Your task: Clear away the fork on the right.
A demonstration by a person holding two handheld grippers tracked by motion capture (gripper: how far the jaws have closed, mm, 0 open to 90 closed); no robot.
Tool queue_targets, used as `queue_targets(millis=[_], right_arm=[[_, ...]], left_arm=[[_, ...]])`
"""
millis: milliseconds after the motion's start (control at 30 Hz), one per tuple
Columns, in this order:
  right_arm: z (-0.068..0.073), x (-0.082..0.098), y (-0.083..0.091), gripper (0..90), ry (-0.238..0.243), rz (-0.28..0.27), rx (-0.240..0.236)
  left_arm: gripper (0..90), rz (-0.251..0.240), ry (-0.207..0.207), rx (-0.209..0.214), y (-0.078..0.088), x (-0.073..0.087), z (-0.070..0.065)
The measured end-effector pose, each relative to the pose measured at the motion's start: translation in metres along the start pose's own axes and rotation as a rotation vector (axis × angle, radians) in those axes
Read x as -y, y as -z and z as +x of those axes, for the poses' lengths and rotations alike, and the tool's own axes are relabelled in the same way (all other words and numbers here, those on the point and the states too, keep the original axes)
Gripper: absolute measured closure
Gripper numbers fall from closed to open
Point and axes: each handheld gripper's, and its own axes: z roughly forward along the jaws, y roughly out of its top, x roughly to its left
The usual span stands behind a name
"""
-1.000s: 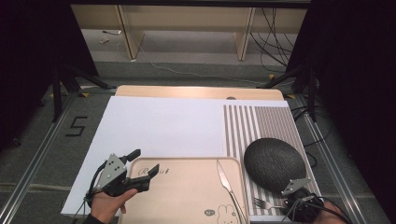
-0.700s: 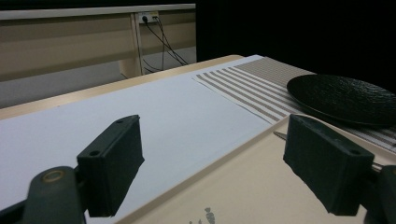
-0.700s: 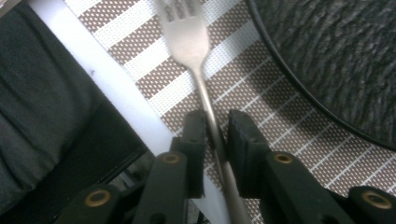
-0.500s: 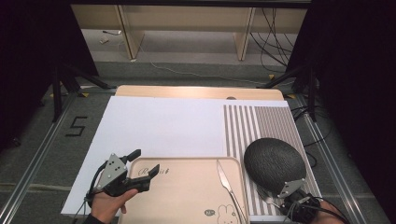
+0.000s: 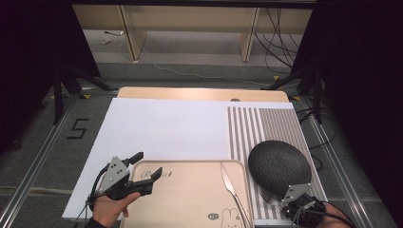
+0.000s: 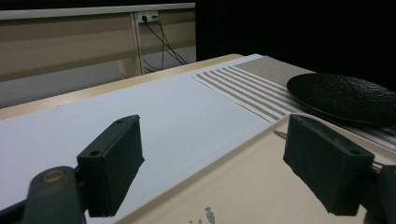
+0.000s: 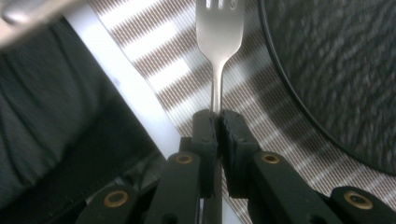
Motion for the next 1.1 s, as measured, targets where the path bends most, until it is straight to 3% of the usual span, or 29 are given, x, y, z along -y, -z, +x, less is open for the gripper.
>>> queue_targets(millis=[133,167,467,767,1100], right_arm=[[0.001,-0.003,0.003,85.5,-0.006,-0.051,-0.029],[0.003,-0.005,0.005,85.6,-0.005,-0.085,-0.042],[0.005,-0.013,0.013,85.6,-0.029,-0.175,-0.080],[0.008,-0.031,0.023,85.7,-0.096,-0.341,-0.200],[0.016,-0.056,0.023,85.7,-0.091,-0.395,-0.285]], left_arm=[[18.9,-0.002,0.001,-0.001,0.000,0.000,0.000],[18.9,-0.001,0.001,-0.001,0.000,0.000,0.000],[18.9,-0.001,0.003,-0.003,0.000,0.000,0.001],[18.9,-0.002,0.006,-0.005,0.000,0.000,0.001],[18.9,-0.003,0.006,-0.006,0.000,0.000,0.001]])
